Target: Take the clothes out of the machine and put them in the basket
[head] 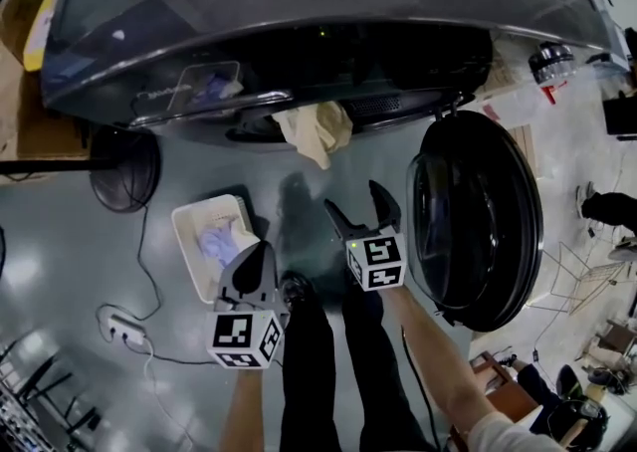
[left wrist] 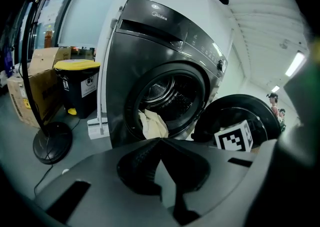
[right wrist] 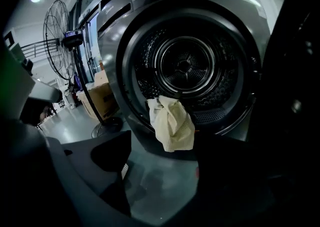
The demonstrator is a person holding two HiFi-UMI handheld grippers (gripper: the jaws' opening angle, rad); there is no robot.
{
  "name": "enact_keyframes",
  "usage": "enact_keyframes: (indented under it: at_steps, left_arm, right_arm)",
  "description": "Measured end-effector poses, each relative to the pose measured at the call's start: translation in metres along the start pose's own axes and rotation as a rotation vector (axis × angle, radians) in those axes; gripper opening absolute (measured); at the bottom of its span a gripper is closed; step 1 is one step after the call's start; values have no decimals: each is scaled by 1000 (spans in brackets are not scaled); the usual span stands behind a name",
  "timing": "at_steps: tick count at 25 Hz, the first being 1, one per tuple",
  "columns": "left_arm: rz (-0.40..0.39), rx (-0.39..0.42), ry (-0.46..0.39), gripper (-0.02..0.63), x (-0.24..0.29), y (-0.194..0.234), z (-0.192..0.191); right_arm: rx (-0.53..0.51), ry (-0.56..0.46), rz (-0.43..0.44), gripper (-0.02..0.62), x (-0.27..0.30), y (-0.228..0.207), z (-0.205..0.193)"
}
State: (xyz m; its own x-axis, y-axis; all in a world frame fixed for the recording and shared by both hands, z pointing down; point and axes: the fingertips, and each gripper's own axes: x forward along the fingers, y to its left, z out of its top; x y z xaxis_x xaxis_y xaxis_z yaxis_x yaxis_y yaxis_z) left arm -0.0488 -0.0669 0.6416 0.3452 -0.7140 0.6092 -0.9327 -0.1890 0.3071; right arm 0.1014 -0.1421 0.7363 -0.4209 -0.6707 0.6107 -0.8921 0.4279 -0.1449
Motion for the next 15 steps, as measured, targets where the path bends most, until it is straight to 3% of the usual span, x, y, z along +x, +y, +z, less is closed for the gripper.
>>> enact_keyframes:
  at_steps: [9, 15]
  left_arm:
    - [31, 5, -12, 18, -5, 19, 0]
    - [55, 3, -5, 18, -10, 38, -12]
  right_arm:
    - [43, 7, -4, 400, 99, -11, 37]
    - [6, 43, -7, 402, 157, -13, 47]
